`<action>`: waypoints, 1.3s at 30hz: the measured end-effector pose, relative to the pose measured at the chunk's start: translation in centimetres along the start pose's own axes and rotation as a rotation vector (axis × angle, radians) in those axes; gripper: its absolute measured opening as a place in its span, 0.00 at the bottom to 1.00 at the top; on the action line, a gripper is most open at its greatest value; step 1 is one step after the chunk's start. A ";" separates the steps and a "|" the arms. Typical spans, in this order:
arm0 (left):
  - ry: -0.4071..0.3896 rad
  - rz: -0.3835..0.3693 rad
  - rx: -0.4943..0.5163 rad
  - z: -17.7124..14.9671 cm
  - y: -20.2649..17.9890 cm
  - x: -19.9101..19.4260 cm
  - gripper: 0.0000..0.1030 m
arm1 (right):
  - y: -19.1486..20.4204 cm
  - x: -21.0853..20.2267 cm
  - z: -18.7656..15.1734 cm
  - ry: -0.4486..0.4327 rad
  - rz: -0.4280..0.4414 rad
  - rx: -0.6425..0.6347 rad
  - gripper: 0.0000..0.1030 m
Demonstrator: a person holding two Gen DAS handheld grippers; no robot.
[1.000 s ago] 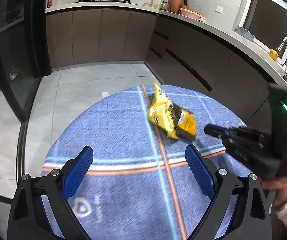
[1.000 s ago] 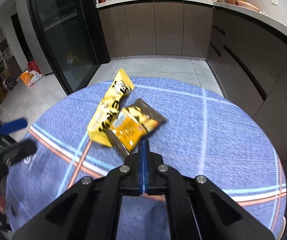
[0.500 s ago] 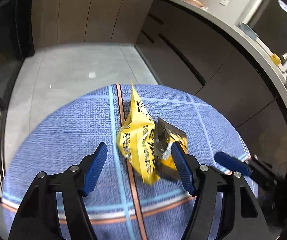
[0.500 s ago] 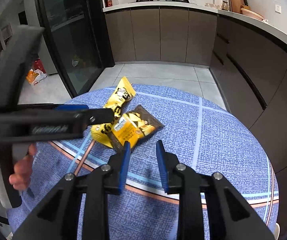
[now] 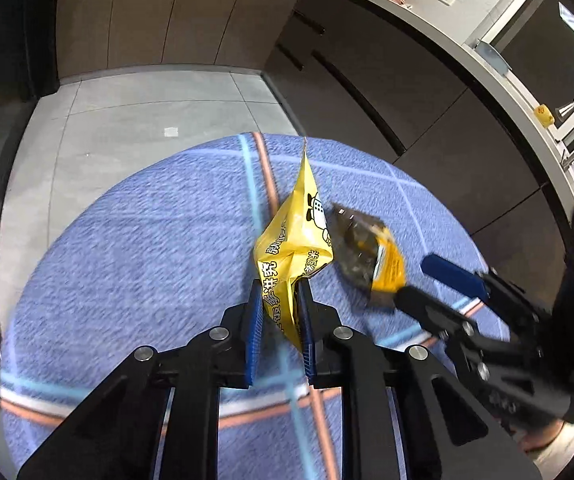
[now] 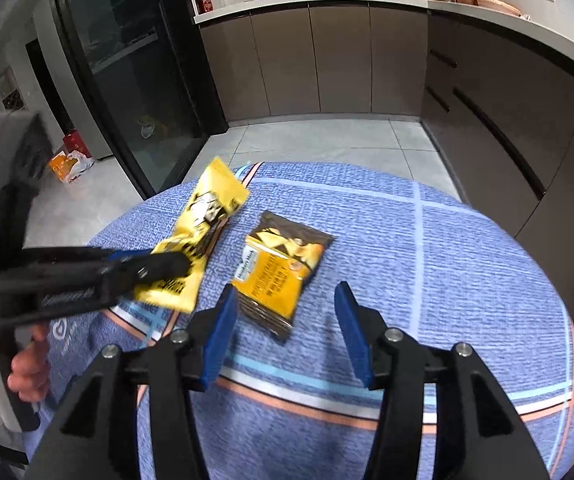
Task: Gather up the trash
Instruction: 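Grasp the yellow snack bag with the left gripper while the right grasps the brown-yellow packet, then carry the yellow bag and brown-yellow packet to the white bin and release both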
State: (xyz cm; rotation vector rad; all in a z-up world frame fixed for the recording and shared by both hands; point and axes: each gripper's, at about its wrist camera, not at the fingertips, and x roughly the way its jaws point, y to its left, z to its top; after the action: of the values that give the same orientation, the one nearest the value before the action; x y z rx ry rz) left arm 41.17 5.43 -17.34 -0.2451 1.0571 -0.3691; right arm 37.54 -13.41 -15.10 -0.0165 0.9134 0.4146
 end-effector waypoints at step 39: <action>-0.027 0.126 0.120 -4.9 -3.2 -4.1 0.05 | 1.0 -1.6 -2.5 0.068 0.007 -0.019 0.26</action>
State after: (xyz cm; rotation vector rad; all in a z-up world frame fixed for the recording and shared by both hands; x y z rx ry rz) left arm 34.51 4.13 -15.21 -0.0761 1.0147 -0.3138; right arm 34.42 -13.49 -15.30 -0.0447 0.9766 0.4316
